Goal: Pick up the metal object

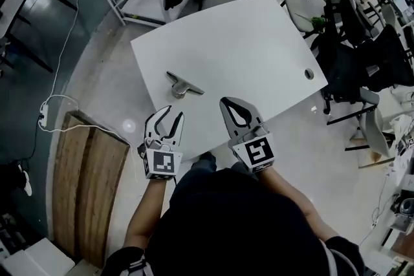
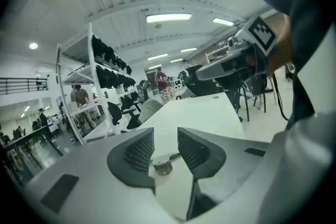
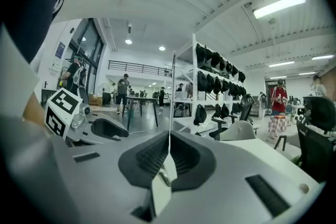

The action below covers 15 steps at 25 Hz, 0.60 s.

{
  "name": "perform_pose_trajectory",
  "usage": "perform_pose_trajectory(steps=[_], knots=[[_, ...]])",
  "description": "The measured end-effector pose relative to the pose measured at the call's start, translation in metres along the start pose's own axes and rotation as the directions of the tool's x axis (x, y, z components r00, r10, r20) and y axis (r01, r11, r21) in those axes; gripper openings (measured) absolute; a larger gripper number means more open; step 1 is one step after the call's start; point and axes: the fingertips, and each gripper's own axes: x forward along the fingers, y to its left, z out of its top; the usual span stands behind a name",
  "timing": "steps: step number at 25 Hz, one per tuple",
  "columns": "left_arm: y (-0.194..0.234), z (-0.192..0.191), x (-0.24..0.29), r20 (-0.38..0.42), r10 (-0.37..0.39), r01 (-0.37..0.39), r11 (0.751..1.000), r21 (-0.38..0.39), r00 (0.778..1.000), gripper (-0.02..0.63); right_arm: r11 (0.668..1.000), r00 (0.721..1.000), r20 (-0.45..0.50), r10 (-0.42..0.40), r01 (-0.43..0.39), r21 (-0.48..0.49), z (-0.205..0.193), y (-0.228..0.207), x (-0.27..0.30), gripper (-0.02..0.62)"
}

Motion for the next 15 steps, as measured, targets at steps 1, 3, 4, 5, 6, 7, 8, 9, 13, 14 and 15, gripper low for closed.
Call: perform_pose_trajectory(steps=[1,3,4,5,6,7,8,9,13,14,15], knots=[[0.002,-0.007,0.009,-0.023,-0.022,0.023,0.999,0.041,0.999,0.117,1.000,1.000,-0.015,-0.001,0.001,0.003,-0.003,-0.002,0.006,0.028],[0.005,-0.022,0.026,-0.075,-0.064,0.074,0.989,0.132,0.995,0.117,1.000,0.999,-0.049,-0.001,0.001,0.005,-0.011,-0.006,0.017,0.028],[0.006,-0.029,0.033,-0.099,-0.083,0.100,0.980,0.174,0.992,0.117,1.000,0.998,-0.066,0.000,0.001,0.006,-0.015,-0.008,0.022,0.028],[0.007,-0.036,0.040,-0.123,-0.101,0.125,0.970,0.209,0.987,0.117,1.000,0.997,-0.082,0.001,0.000,0.009,-0.020,-0.009,0.027,0.028],[0.007,-0.043,0.047,-0.147,-0.117,0.150,0.959,0.240,0.982,0.117,1.000,0.995,-0.097,0.003,-0.001,0.012,-0.024,-0.010,0.031,0.028],[0.008,-0.050,0.054,-0.174,-0.130,0.174,0.947,0.270,0.976,0.117,1.000,0.994,-0.111,0.005,-0.003,0.014,-0.028,-0.011,0.034,0.028],[0.007,-0.057,0.060,-0.203,-0.140,0.199,0.932,0.305,0.969,0.117,1.000,0.992,-0.124,0.008,-0.006,0.014,-0.032,-0.012,0.037,0.028],[0.006,-0.064,0.067,-0.231,-0.148,0.223,0.911,0.346,0.962,0.117,1.000,0.991,-0.135,0.011,-0.010,0.014,-0.036,-0.013,0.039,0.028],[0.002,-0.087,0.090,-0.324,-0.170,0.317,0.815,0.485,0.931,0.117,0.999,0.984,-0.173,0.030,-0.028,0.018,-0.050,-0.018,0.051,0.028],[0.001,-0.092,0.095,-0.343,-0.174,0.337,0.795,0.504,0.923,0.117,0.999,0.983,-0.181,0.036,-0.033,0.020,-0.053,-0.019,0.054,0.028],[0.000,-0.096,0.100,-0.365,-0.177,0.357,0.776,0.519,0.914,0.117,0.999,0.981,-0.188,0.043,-0.040,0.021,-0.056,-0.021,0.058,0.026]])
